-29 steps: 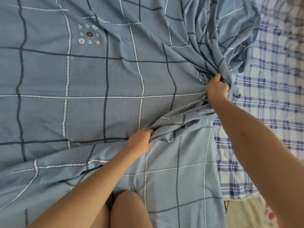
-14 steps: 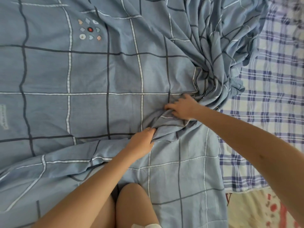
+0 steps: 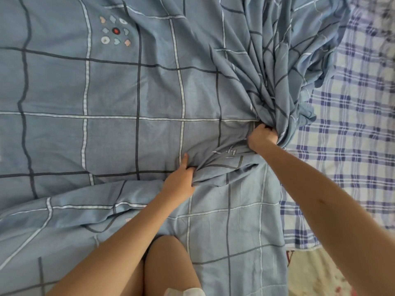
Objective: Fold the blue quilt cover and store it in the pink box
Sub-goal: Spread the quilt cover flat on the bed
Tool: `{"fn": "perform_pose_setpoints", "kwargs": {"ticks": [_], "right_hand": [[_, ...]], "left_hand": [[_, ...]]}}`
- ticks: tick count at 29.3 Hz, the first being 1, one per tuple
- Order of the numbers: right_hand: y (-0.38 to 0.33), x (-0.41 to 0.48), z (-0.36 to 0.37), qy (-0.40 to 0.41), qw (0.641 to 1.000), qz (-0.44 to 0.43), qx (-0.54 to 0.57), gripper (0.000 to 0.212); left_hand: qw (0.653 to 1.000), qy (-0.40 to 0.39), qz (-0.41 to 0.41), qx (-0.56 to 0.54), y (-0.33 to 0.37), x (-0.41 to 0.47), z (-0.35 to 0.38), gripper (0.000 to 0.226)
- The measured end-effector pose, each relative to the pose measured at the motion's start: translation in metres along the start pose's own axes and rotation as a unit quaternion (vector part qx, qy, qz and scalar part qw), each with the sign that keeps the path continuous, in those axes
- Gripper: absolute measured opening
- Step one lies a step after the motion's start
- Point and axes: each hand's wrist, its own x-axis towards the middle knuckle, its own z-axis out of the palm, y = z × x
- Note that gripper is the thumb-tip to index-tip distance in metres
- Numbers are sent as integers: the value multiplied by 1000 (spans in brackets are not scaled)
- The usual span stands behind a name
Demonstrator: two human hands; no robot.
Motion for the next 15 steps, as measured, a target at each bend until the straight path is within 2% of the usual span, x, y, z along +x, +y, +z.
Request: {"fn": "perform_pose_setpoints", "kwargs": {"ticks": [6,11,15], "right_hand": [[4,10,13,52,996,-36,63,51],[24,6,12,129,973,-173,-84,39],[35,10,20,150,966,-173,-122,35]], "left_hand": [[999,-32,27,-1,-2,4,-2,57],[999,-8,51,-3,0,7,-3,59],[997,-3,81,15,4,9,4,57]]}}
